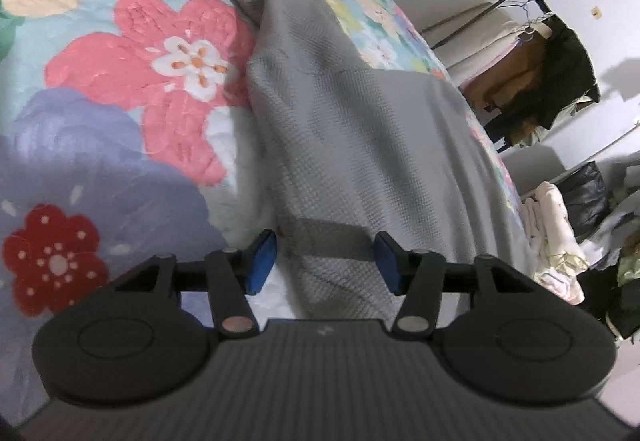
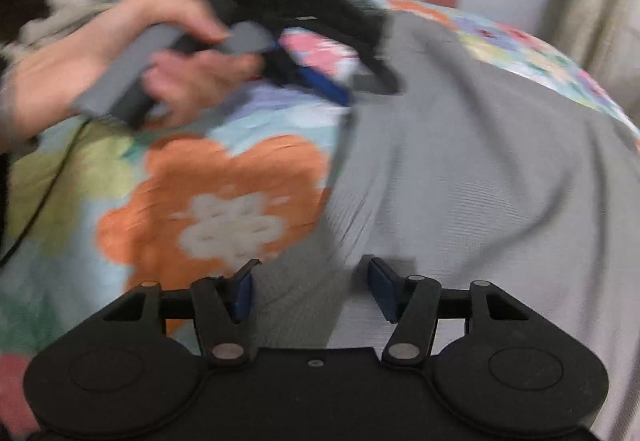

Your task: Fold clothes

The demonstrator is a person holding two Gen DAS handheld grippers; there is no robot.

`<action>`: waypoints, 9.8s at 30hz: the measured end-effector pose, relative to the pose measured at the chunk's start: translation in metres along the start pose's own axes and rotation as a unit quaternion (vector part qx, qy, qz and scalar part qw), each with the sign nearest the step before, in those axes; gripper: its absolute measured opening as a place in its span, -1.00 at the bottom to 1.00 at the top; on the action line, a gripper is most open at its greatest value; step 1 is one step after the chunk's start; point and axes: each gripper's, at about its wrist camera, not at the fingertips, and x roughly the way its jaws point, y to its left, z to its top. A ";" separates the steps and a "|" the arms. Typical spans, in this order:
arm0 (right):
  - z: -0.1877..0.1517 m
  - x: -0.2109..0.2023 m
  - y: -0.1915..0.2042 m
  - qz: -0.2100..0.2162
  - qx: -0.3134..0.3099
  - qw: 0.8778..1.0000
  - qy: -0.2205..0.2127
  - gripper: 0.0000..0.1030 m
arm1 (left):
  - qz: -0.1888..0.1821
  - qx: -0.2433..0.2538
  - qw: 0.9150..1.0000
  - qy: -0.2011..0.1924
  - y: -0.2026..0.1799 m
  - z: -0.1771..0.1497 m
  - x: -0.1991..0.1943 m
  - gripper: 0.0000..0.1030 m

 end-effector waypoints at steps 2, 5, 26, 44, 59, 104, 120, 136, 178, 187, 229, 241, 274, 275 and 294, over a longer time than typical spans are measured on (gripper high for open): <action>-0.002 -0.005 -0.011 0.004 0.031 0.999 -0.008 -0.75 | -0.013 -0.005 1.000 -0.004 -0.002 0.000 0.002 -0.52; -0.004 -0.013 -0.027 0.011 0.077 0.997 -0.019 -0.76 | -0.007 0.003 1.000 -0.013 -0.009 -0.001 0.004 -0.67; -0.003 -0.042 -0.027 0.165 0.175 0.968 -0.066 -0.79 | 0.102 0.018 0.990 -0.096 -0.024 -0.009 -0.091 -0.90; 0.005 -0.013 -0.005 0.155 0.112 0.981 0.022 -0.84 | 0.199 0.006 0.976 -0.085 0.004 -0.017 -0.097 -0.93; -0.006 -0.059 -0.098 0.037 0.210 0.977 -0.025 -0.16 | 0.098 0.031 0.994 -0.038 0.008 0.006 -0.032 -0.07; -0.127 -0.146 -0.417 -0.093 0.530 0.832 -0.131 0.41 | -0.050 0.160 0.964 0.206 -0.295 -0.068 0.193 -0.26; -0.096 -0.098 -0.483 -0.153 0.507 0.825 -0.200 -0.82 | -0.047 0.100 0.968 0.226 -0.252 -0.061 0.218 -0.27; -0.081 -0.115 -0.450 -0.412 0.298 0.847 -0.156 -0.91 | -0.026 0.147 0.967 0.208 -0.250 -0.053 0.186 -0.20; 0.243 0.134 -0.244 0.113 0.205 0.971 -0.049 0.23 | 0.093 -0.061 0.991 -0.070 0.051 0.201 0.058 -0.02; 0.293 0.216 -0.222 0.084 0.186 0.979 0.007 -0.11 | 0.010 -0.071 0.993 -0.094 0.052 0.219 0.069 -0.92; 0.212 0.140 -0.204 0.000 0.065 0.998 -0.020 -0.83 | 0.122 0.160 0.979 -0.027 -0.036 0.126 0.010 -0.77; 0.258 0.156 -0.233 0.067 0.170 0.983 -0.013 0.19 | 0.015 -0.026 1.000 0.003 0.048 0.188 0.047 0.02; 0.130 0.059 -0.244 0.031 0.312 0.943 -0.112 0.08 | 0.187 0.024 0.976 -0.113 -0.016 0.125 0.008 -0.30; 0.117 0.048 -0.243 0.029 0.321 0.940 -0.115 0.08 | 0.183 0.023 0.976 -0.113 -0.019 0.118 0.002 -0.24; -0.090 -0.143 -0.197 -0.104 0.319 0.940 -0.067 0.11 | 0.114 0.122 0.982 0.087 -0.126 -0.084 -0.027 0.03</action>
